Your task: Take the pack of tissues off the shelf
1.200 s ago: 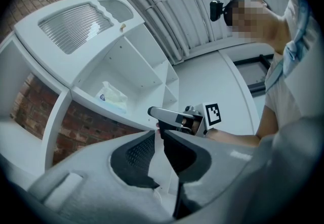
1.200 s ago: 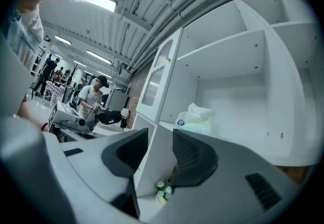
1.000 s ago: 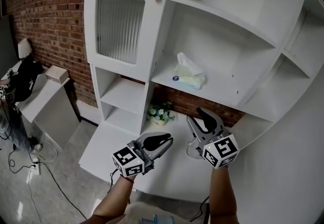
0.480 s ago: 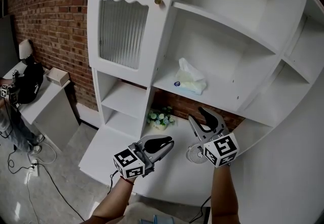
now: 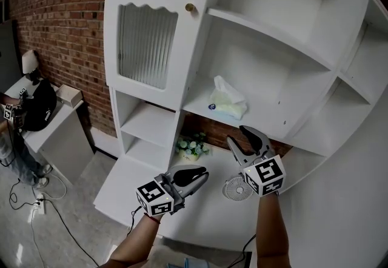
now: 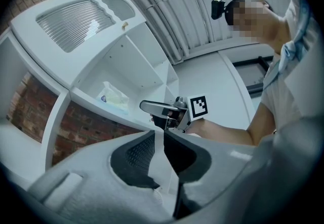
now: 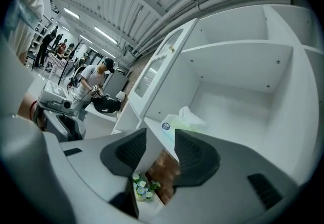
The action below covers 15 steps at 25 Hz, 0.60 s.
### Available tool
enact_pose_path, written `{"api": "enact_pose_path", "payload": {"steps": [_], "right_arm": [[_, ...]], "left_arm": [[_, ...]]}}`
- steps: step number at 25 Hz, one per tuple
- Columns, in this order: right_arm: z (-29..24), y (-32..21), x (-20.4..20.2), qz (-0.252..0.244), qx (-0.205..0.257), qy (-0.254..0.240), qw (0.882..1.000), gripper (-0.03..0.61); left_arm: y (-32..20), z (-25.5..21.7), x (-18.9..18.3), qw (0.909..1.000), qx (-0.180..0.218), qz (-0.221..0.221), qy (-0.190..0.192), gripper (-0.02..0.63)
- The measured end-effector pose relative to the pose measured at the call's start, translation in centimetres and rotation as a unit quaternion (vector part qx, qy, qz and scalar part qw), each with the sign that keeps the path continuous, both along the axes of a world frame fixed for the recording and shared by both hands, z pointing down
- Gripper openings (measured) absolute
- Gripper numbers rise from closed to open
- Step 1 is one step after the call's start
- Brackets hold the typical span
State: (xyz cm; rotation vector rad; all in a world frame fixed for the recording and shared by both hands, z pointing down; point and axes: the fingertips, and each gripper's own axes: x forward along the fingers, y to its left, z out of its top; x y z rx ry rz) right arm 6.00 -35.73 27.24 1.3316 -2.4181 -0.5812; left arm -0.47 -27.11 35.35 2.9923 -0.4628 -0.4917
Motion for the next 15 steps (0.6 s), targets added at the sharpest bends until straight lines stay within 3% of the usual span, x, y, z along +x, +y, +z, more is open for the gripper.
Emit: {"api": "enact_pose_path", "payload": {"steps": [15], "right_arm": [[-0.8,-2.5,1.4,0.023,-0.004,0.027,0.999,0.173]], "left_arm": [[-1.5,0.4,0.3,1.0000,-0.005,0.006,0.002,0.060]]}}
